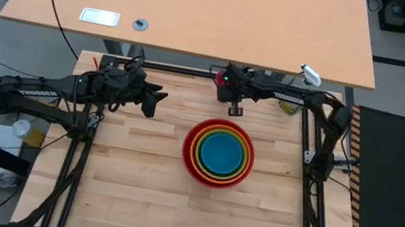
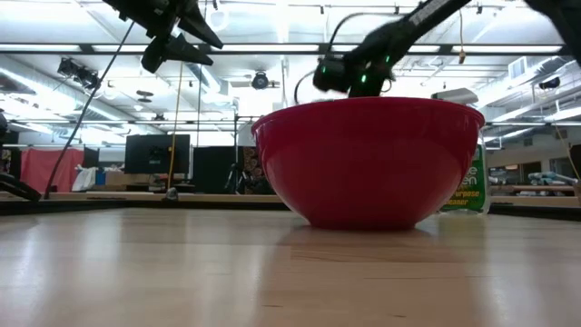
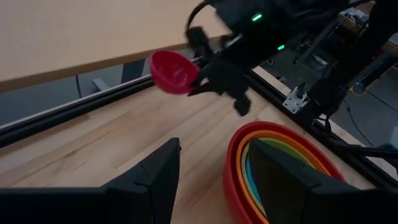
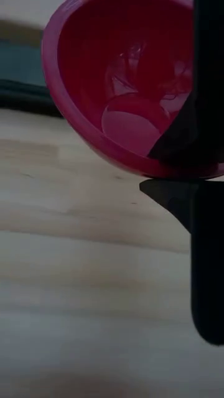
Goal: Nest bowls inside each other by size order
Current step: Stack the pink bowl on top of the blue bowl
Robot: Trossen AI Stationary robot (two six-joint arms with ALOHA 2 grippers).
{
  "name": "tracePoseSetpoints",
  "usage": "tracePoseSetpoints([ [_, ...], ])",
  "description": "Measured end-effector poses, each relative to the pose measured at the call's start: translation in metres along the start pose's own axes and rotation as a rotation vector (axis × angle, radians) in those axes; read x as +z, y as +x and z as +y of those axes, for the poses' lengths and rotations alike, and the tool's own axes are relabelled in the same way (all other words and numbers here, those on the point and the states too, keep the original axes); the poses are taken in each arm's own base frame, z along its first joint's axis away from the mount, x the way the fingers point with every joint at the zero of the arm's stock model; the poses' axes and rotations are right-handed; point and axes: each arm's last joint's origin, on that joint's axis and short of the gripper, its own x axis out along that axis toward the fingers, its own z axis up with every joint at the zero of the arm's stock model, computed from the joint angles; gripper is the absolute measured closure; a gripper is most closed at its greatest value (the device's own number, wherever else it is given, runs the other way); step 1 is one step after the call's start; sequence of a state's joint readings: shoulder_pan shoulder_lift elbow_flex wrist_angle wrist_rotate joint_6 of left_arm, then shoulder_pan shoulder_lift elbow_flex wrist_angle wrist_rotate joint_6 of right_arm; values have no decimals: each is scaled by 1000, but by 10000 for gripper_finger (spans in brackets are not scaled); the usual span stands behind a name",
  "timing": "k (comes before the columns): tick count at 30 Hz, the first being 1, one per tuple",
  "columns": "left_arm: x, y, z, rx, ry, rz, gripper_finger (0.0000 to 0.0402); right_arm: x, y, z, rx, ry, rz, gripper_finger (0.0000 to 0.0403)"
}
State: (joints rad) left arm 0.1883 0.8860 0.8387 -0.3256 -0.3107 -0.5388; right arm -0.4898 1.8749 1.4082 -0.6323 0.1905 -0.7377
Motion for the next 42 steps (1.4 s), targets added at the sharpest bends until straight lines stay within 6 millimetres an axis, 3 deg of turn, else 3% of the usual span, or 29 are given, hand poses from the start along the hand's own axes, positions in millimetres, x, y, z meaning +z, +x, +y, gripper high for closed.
tracePoseSetpoints([
  [6, 0, 0, 0, 0, 8, 1, 208, 7, -56, 10, -24, 45, -70, 375],
  [14, 0, 0, 0, 0, 86, 1, 208, 14, -130, 42, -3, 135, -207, 377],
  [21, -1, 3, 0, 8, 136, 8, 208, 24, -166, 84, 202, 205, -311, 375],
  [25, -1, 3, 0, 22, 144, 2, 208, 36, -168, 116, 290, 177, -293, 375],
  [35, -1, 3, 0, 29, 164, -2, 208, 59, -143, 195, 469, 119, -87, 374],
  [42, -1, 3, 0, 27, 162, -2, 208, 69, -113, 213, 464, 90, -13, 373],
])
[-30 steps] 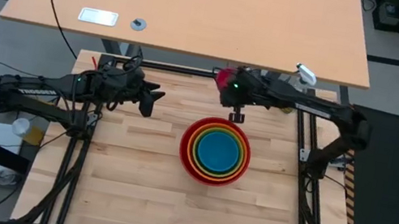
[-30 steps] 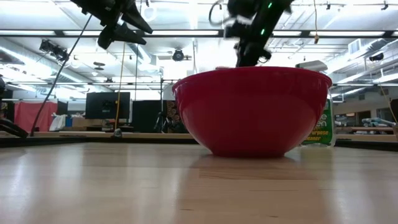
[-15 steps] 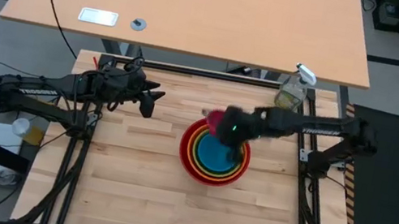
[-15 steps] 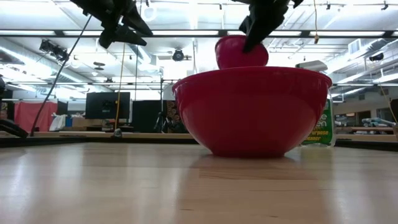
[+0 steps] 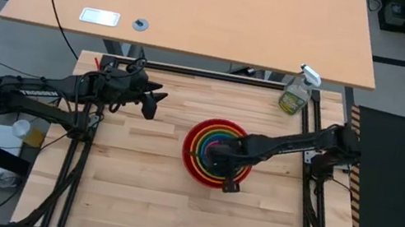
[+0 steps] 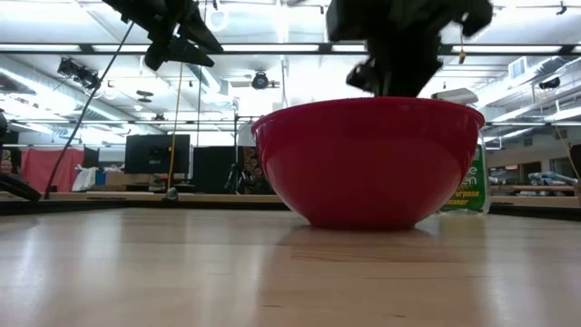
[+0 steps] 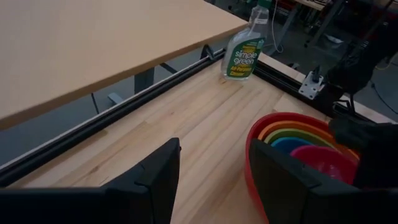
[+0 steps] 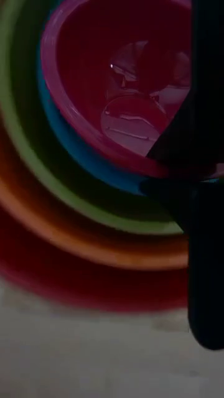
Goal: Nest bowls inside each other by size order
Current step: Stack the pink bowl on top of the blue bowl, then return to Home Position
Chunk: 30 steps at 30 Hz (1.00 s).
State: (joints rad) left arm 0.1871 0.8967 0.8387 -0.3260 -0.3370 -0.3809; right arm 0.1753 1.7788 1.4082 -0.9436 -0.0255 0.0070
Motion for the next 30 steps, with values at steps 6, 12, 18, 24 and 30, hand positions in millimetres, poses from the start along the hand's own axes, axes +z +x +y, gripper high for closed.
tracePoseSetpoints([
  [6, 0, 0, 0, 0, -1, 0, 208, 2, 22, -15, -18, 126, 59, 340],
  [12, 0, 0, 0, -1, -1, 1, 208, 3, 22, -27, -27, 148, 46, 275],
  [18, 0, 0, 0, -1, 0, 1, 208, -3, 4, -33, 75, 191, 40, 209],
  [24, 0, 0, 0, -1, 1, 1, 208, -9, -27, -34, 59, 182, -48, 165],
  [30, -1, 0, 0, -4, 5, 9, 208, -14, -40, -37, -29, 186, -67, 152],
])
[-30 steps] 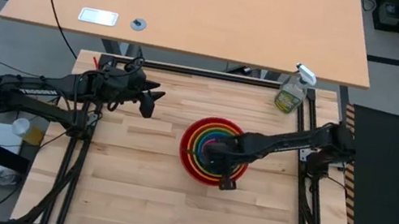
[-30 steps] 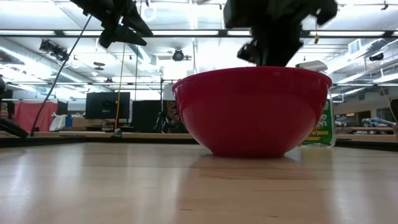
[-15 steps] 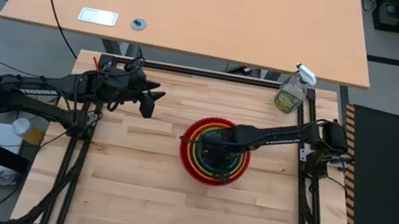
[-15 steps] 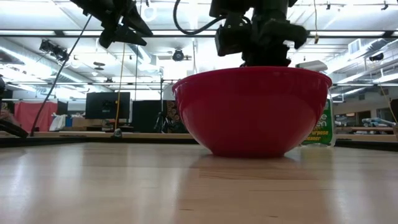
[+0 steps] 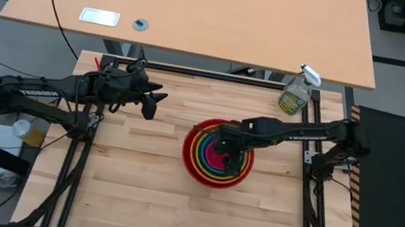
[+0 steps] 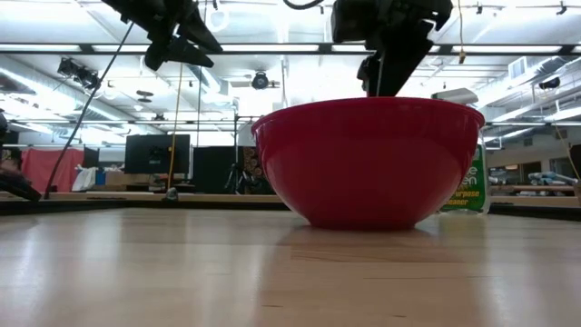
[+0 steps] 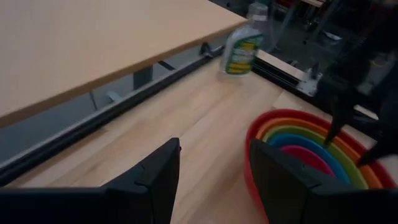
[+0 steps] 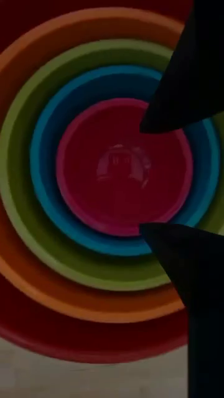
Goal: Nest bowls inside each other by size order
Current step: Return to Home Position
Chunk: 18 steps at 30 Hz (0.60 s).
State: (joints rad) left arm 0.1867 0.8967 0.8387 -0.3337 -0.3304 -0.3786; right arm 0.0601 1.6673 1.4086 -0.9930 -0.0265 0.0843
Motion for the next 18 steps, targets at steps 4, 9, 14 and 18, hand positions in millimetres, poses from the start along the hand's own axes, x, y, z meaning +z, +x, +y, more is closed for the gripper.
tracePoseSetpoints([
  [4, 2, -5, -1, -85, -11, 2, 208, -4, -21, -3, -11, 60, -66, 162],
  [9, 3, -15, 1, -110, -22, -5, 208, -9, -57, -13, -86, 147, -235, 181],
  [14, -2, -28, 7, -115, -6, -5, 208, -30, -85, -33, -79, 372, -488, 207],
  [18, -12, -42, 13, -153, -18, -106, 208, -60, -98, -47, -4, 532, -756, 228],
])
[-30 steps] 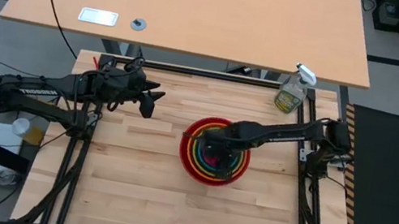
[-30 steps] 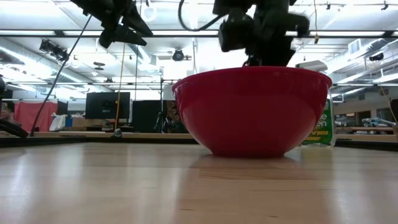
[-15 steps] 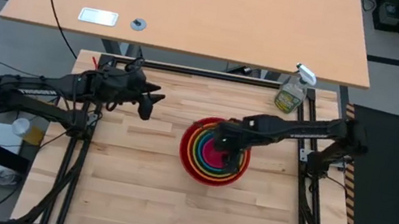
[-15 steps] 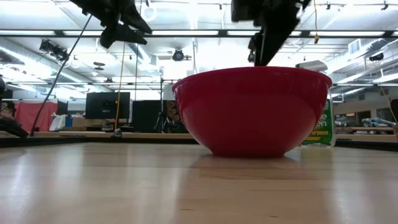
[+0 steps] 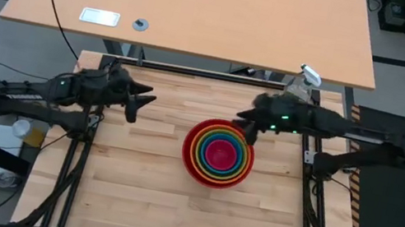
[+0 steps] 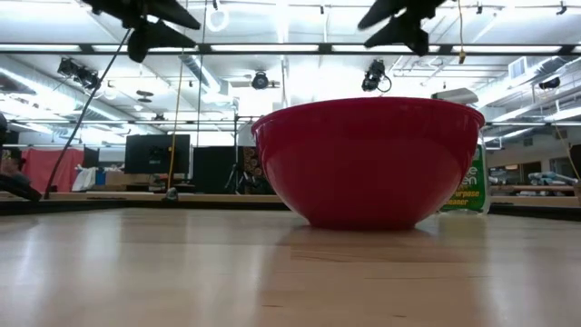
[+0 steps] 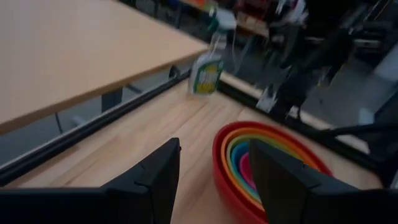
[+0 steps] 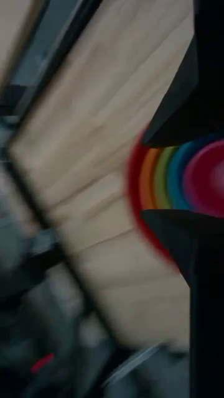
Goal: Nest bowls inside each other by size order
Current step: Return to Home Position
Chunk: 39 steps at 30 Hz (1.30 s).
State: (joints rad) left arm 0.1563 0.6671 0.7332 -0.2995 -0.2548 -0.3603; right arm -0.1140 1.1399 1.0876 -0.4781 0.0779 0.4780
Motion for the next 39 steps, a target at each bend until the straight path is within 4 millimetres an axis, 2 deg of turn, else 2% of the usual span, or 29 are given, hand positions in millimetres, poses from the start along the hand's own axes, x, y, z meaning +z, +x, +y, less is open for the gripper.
tracePoseSetpoints([
  [6, -24, -19, 14, -17, -105, -93, 209, -22, -28, -31, 83, 183, -297, 252],
  [14, -43, -33, 28, -75, -311, -274, 209, -67, -30, -66, 138, 398, -461, 267],
  [20, -55, -39, 34, -81, -395, -309, 209, -91, -24, -80, 185, 475, -521, 269],
  [31, -58, -55, 41, -54, -411, -365, 209, -122, -28, -101, 207, 532, -545, 269],
  [34, -65, -53, 44, -42, -426, -335, 209, -135, -25, -110, 198, 574, -539, 269],
  [39, -86, -39, 48, -39, -502, -307, 209, -152, -21, -119, 226, 616, -565, 269],
])
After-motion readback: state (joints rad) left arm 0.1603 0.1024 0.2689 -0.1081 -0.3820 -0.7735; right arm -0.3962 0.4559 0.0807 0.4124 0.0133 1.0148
